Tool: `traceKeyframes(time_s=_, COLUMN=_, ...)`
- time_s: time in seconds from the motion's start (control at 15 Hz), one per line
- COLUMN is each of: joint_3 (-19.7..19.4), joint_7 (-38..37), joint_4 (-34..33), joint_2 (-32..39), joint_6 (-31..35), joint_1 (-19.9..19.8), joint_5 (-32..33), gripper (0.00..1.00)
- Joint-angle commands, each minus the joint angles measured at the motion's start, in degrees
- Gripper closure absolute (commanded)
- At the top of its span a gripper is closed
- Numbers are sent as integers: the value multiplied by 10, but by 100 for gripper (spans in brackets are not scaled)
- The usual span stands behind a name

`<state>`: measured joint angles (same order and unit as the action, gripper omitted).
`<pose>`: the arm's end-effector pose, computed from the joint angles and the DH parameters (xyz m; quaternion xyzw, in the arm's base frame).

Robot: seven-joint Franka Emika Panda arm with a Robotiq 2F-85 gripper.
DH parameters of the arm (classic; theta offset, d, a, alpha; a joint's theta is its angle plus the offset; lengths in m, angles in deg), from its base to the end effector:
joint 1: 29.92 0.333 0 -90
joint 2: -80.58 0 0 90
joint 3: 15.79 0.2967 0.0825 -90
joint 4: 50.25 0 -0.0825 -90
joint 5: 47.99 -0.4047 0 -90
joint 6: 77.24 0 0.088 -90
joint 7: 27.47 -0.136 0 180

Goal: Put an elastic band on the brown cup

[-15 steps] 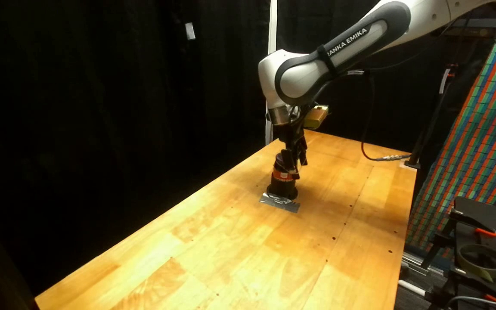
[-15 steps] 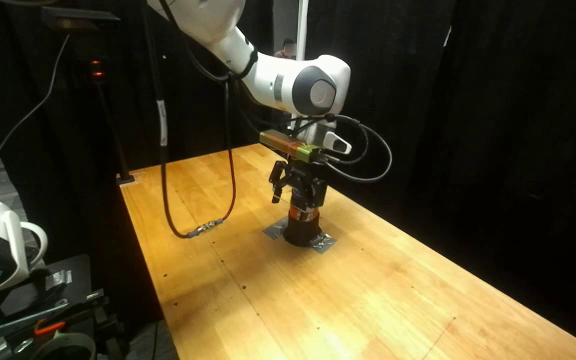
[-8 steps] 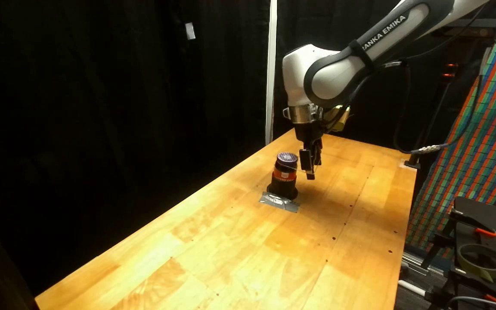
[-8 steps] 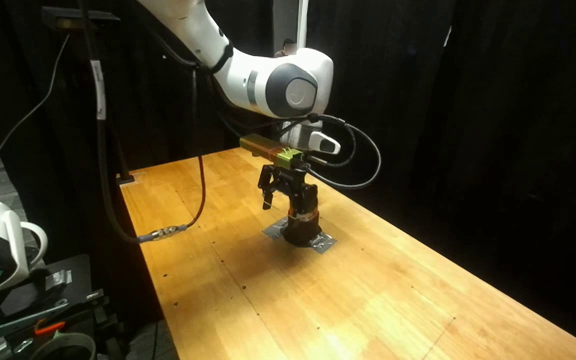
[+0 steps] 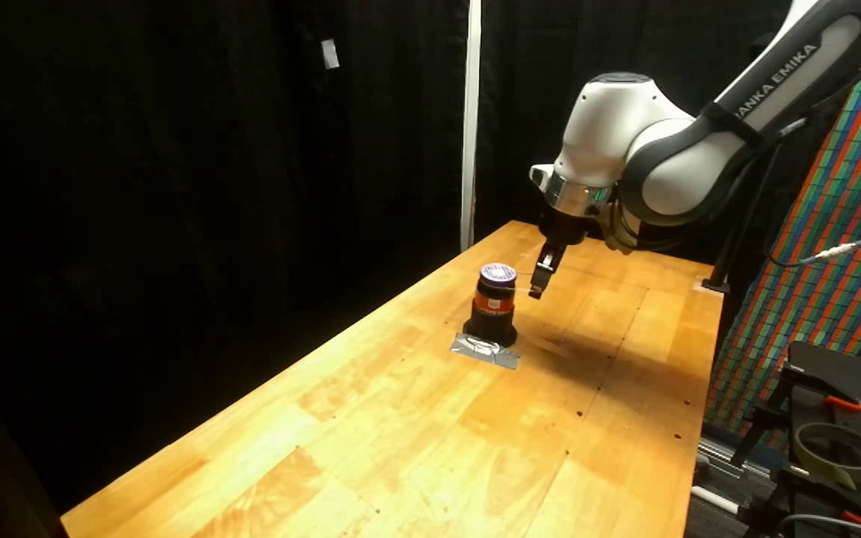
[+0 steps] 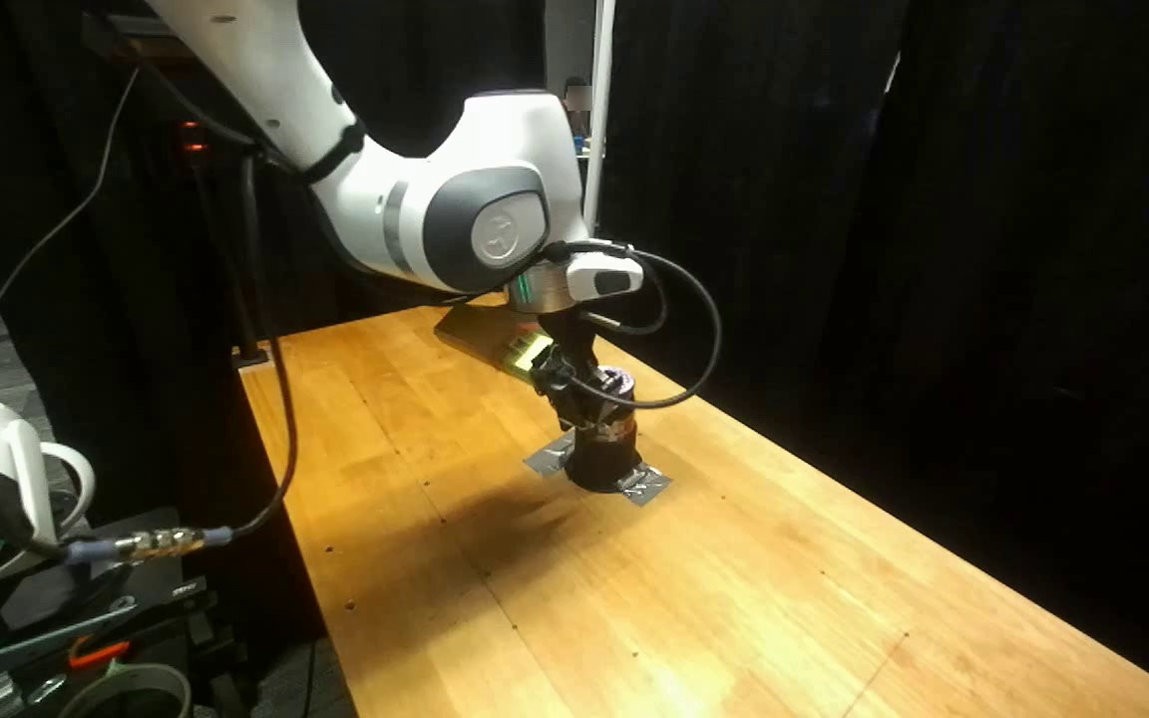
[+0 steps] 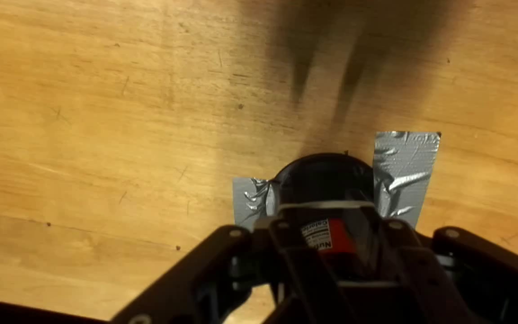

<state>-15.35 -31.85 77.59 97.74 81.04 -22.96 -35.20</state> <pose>0.5766 0.0820 0.1954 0.9843 0.1237 0.1197 0.0397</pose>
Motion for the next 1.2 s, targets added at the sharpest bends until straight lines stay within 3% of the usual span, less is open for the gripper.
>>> traceKeyframes(time_s=0.0, joint_3=-59, joint_7=-82, joint_4=133, joint_2=-67, joint_6=161, joint_1=34, joint_5=80, gripper=86)
traceKeyframes(time_s=0.07, joint_3=-82, joint_7=-117, joint_4=156, joint_2=-68, joint_6=210, joint_1=43, joint_5=125, gripper=88)
traceKeyframes(time_s=0.27, joint_3=-224, joint_7=-177, joint_4=188, joint_2=-56, joint_6=336, joint_1=128, joint_5=222, gripper=86)
traceKeyframes(time_s=0.47, joint_3=-360, joint_7=-101, joint_4=207, joint_2=-11, joint_6=461, joint_1=246, joint_5=112, gripper=87)
traceKeyframes(time_s=0.6, joint_3=-401, joint_7=-58, joint_4=237, joint_2=32, joint_6=553, joint_1=311, joint_5=12, gripper=87)
traceKeyframes(time_s=0.87, joint_3=-375, joint_7=-58, joint_4=285, joint_2=84, joint_6=660, joint_1=370, joint_5=-86, gripper=88)
traceKeyframes(time_s=0.93, joint_3=-265, joint_7=22, joint_4=294, joint_2=68, joint_6=680, joint_1=291, joint_5=-161, gripper=88)
traceKeyframes(time_s=1.13, joint_3=-168, joint_7=76, joint_4=297, joint_2=94, joint_6=776, joint_1=260, joint_5=-264, gripper=88)
